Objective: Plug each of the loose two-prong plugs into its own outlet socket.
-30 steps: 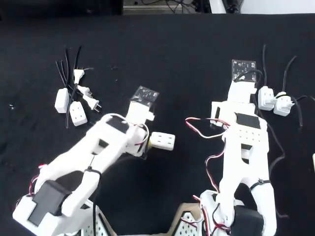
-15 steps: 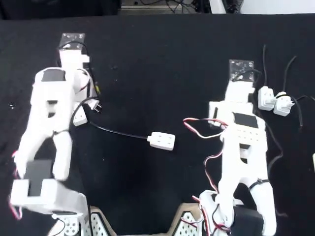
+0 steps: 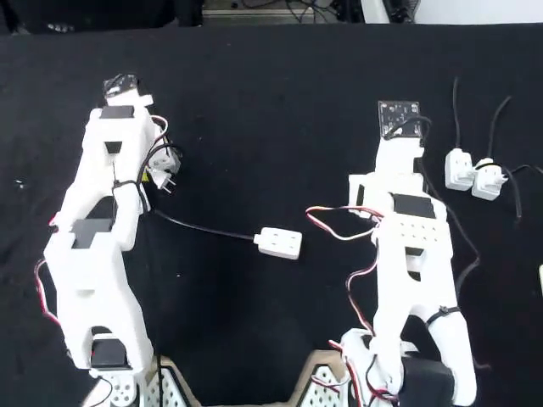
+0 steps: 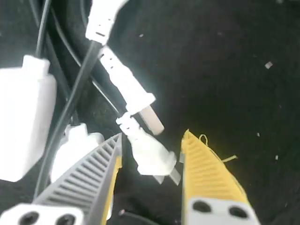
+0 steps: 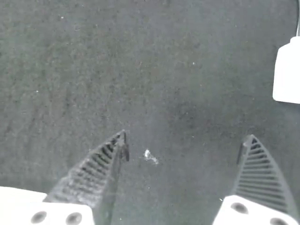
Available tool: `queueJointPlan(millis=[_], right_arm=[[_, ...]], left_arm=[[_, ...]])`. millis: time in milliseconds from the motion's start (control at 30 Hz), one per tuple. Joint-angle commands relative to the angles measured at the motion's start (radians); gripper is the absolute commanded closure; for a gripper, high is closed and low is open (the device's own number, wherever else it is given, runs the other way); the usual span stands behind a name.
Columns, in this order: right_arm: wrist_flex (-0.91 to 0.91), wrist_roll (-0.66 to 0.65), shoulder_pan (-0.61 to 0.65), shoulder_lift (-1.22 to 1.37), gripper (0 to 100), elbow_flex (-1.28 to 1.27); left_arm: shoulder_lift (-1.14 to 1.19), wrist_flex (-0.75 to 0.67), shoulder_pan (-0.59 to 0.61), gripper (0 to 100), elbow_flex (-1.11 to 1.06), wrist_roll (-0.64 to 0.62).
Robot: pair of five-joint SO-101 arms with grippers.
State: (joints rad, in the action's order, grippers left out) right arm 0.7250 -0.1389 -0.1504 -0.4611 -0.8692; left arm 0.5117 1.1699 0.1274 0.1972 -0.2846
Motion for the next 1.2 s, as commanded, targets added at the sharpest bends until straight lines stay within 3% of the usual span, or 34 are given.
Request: queueJointPlan(millis=[0,133,300,633,767,900,1033,1167], right_arm=[[-0.023,0.009,0.015,-0.033,64.2,0.025],[-0.023,0.009,0.015,-0.033,64.2,0.025],[-0.025,0.009,0.015,-0.033,64.2,0.025],[-0.025,0.009,0.015,-0.033,64.2,0.025],[-0.021,0.009,0.015,-0.033,64.2,0.025],[0.003,0.008,0.002,-0.047,64.2,0.042],[0.187,0.0,-0.023,-0.085,64.2,0.143],[0.373,-0.048,-0.084,-0.12,64.2,0.232]], left_arm=[[0.032,-0.002,0.021,80,0.07,-0.133],[0.038,0.021,0.018,81,0.068,-0.166],[-0.043,0.129,0.008,97,0.085,-0.169],[-0.381,0.328,0.007,97,0.077,-0.16],[-0.496,0.381,0.002,97,0.077,-0.08],[-0.575,0.477,-0.079,97,0.077,0.04],[-0.635,0.583,-0.2,97,0.076,0.126],[-0.712,0.591,-0.308,97,0.016,0.195]])
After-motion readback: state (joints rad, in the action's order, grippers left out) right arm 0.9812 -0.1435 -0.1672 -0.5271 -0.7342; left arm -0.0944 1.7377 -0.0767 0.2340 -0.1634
